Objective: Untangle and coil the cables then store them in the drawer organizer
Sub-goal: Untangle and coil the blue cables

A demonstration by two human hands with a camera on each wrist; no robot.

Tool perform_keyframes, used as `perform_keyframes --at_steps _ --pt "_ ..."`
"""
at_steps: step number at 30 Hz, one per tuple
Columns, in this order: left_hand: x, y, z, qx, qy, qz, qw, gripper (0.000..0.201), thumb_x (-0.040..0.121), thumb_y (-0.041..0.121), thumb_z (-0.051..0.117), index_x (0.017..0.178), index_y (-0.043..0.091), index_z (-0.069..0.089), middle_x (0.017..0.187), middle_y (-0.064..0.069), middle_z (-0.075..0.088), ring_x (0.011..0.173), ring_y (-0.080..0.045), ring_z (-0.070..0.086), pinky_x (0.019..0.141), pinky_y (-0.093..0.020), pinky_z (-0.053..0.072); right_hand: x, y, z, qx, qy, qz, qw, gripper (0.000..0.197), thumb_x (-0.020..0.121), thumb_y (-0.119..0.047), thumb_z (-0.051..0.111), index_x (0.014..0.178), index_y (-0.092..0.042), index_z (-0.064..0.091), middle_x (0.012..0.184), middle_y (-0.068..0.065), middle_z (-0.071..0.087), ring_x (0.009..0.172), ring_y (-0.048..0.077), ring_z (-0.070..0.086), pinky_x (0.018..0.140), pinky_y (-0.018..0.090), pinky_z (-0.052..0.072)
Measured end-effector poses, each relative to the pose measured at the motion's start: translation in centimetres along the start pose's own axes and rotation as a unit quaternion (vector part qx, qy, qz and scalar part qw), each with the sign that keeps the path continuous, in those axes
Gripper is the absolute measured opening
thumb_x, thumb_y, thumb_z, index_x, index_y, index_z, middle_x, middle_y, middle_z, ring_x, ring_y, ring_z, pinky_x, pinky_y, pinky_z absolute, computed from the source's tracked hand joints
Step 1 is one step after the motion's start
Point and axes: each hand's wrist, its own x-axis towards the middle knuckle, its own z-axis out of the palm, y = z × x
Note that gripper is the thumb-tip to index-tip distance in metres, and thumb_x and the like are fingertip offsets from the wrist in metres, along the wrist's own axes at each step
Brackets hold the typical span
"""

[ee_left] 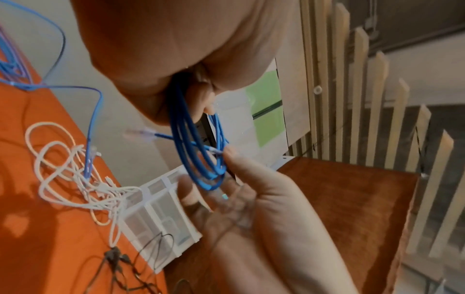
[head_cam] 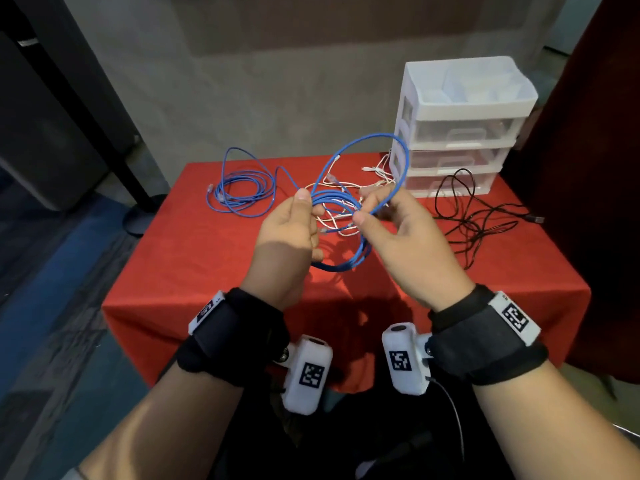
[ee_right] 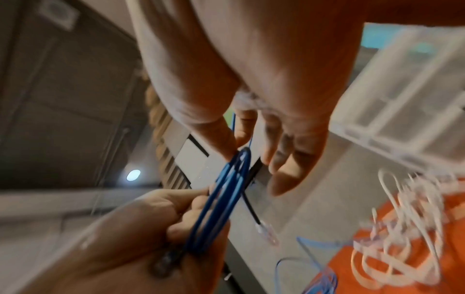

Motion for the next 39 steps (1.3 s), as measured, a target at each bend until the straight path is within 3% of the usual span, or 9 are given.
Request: perform_keyframes --at_steps 4,7,12,19,24,30,34,37,39 --pt "-0.2 0.4 0.0 -0.072 -0.042 -0.057 0.995 0.036 0.11 0.036 0.037 0.083 0.015 0.05 0.049 0.01 0.023 0.039 -0.003 0.016 0.036 -0.016 0.02 -0.8 0.1 0.4 0.06 -0.064 0.021 0.996 0.022 0.1 -0.009 0.05 0.117 -0.022 0.044 0.096 -0.002 0.07 0.079 0.028 0.06 0.072 0.038 0.042" --pt "0.0 0.5 -0.7 -0.12 -0.06 -0.093 0.987 0.035 0.109 0.037 0.04 0.084 0.014 0.05 0.05 0.01 0.022 0.037 -0.002 0.016 0.035 -0.015 0.02 -0.7 -0.8 -0.3 0.053 -0.119 0.05 0.99 0.037 0.106 -0.013 0.05 0.135 -0.031 0.037 0.085 0.013 0.073 0.059 0.014 0.055 0.058 0.029 0.043" --pt "1.8 1.5 -3.0 -0.189 -0.04 -0.122 0.974 0.039 0.109 0.038 0.036 0.08 0.016 0.049 0.047 0.012 0.024 0.034 0.0 0.019 0.031 -0.013 0.02 -1.0 0.2 -2.4 -0.025 -0.234 0.069 0.97 0.018 0.097 -0.036 0.065 0.108 -0.021 0.067 0.069 0.008 0.052 0.062 0.018 0.044 0.057 0.03 0.039" --pt "5.2 2.3 -8.7 -0.056 0.103 -0.039 0.992 0.038 0.109 0.036 0.04 0.081 0.015 0.055 0.052 0.01 0.032 0.04 -0.002 0.023 0.037 -0.015 0.024 -0.9 2.8 -6.8 0.135 -0.014 0.221 0.966 0.016 0.1 -0.01 0.058 0.09 -0.009 0.071 0.066 0.007 0.06 0.049 0.015 0.042 0.042 0.023 0.039" --pt "4.9 -0.3 -6.5 0.049 0.149 0.04 0.987 0.038 0.11 0.037 0.036 0.087 0.016 0.058 0.049 0.013 0.035 0.037 -0.002 0.032 0.041 -0.019 0.031 -0.7 0.6 -3.9 0.362 0.001 0.239 0.901 0.012 0.102 -0.009 0.051 0.094 -0.007 0.061 0.077 0.009 0.072 0.057 0.011 0.066 0.059 0.026 0.062" --pt "3.3 -1.1 -2.7 0.028 0.174 0.051 0.983 0.038 0.11 0.035 0.035 0.085 0.017 0.056 0.058 0.002 0.032 0.039 -0.004 0.032 0.04 -0.018 0.037 -0.1 -1.3 -0.3 0.472 -0.004 0.158 0.867 0.01 0.103 -0.007 0.05 0.095 -0.008 0.056 0.098 0.016 0.074 0.092 0.025 0.076 0.085 0.034 0.062" --pt "2.5 -0.6 -1.0 -0.046 0.135 0.021 0.99 0.038 0.111 0.034 0.032 0.085 0.015 0.053 0.05 0.007 0.034 0.036 -0.004 0.033 0.043 -0.021 0.037 -0.5 -1.1 1.7 0.416 0.002 0.143 0.898 0.009 0.101 -0.002 0.055 0.097 -0.007 0.061 0.091 0.01 0.071 0.089 0.022 0.074 0.082 0.031 0.061" --pt "2.3 0.0 -0.5 -0.15 0.073 -0.05 0.985 0.038 0.11 0.039 0.032 0.086 0.017 0.051 0.047 0.012 0.037 0.038 -0.003 0.034 0.053 -0.025 0.035 -1.4 -0.1 3.0 0.136 0.005 0.06 0.989 0.019 0.094 -0.003 0.069 0.089 -0.021 0.072 0.085 0.004 0.07 0.075 0.011 0.061 0.067 0.023 0.053" --pt "2.4 0.3 -0.7 -0.171 0.052 -0.07 0.981 0.038 0.11 0.041 0.033 0.085 0.019 0.052 0.05 0.012 0.04 0.043 -0.004 0.038 0.056 -0.026 0.036 -1.9 1.0 3.7 0.014 -0.003 0.013 1.0 0.022 0.089 -0.007 0.075 0.089 -0.03 0.075 0.09 -0.006 0.068 0.076 0.004 0.06 0.071 0.018 0.046"
